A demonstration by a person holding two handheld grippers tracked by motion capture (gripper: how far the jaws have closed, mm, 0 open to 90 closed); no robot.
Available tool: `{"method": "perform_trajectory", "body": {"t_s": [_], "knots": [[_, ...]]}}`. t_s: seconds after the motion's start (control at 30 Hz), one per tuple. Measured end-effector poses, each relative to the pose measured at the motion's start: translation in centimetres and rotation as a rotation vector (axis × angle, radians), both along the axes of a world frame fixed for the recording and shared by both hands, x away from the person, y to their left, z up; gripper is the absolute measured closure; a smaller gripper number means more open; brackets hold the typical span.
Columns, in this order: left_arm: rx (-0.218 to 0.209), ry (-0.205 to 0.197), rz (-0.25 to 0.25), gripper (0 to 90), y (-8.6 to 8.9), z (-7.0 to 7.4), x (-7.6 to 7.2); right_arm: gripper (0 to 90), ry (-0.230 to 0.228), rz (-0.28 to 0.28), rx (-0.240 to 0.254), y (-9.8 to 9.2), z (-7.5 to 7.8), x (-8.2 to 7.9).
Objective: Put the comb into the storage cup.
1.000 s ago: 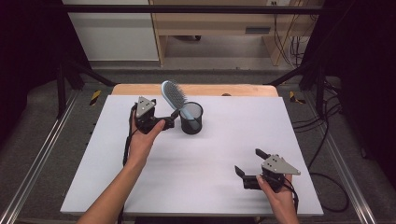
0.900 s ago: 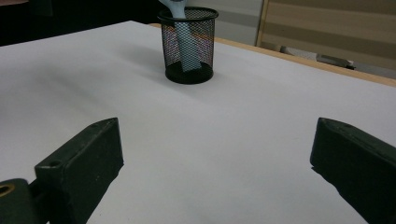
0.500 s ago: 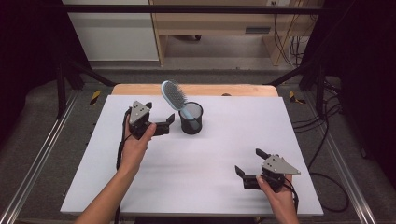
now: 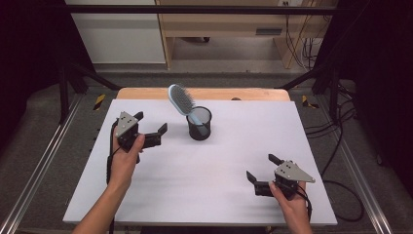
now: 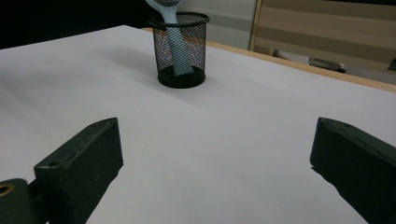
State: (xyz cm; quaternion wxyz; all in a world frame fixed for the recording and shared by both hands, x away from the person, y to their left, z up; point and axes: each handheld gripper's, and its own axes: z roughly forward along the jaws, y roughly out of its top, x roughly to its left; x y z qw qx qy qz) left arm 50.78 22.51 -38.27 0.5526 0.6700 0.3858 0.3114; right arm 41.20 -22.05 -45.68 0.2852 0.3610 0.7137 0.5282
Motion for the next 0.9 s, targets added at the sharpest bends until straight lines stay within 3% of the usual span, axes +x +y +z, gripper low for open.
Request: {"method": "perform_trajectory", "body": {"t_s": [0.27, 0.43, 0.7, 0.9], "knots": [[-0.010, -0.018, 0.022, 1.7, 2.2, 0.3, -1.7, 2.7, -0.007, 0.004, 0.001, -0.2, 0.1, 0.0], [-0.032, -0.016, 0.024, 1.8, 3.6, -0.4, -2.5, 2.7, -0.019, 0.005, 0.005, -0.2, 0.2, -0.1], [-0.004, -0.010, 0.065, 1.7, 6.6, -2.0, -3.5, 2.7, -0.020, 0.006, 0.000, -0.1, 0.1, -0.1], [-0.022, -0.014, 0.082, 1.8, 8.7, -2.0, -4.5, 2.7, -0.019, 0.009, 0.006, -0.2, 0.2, -0.2]]}}
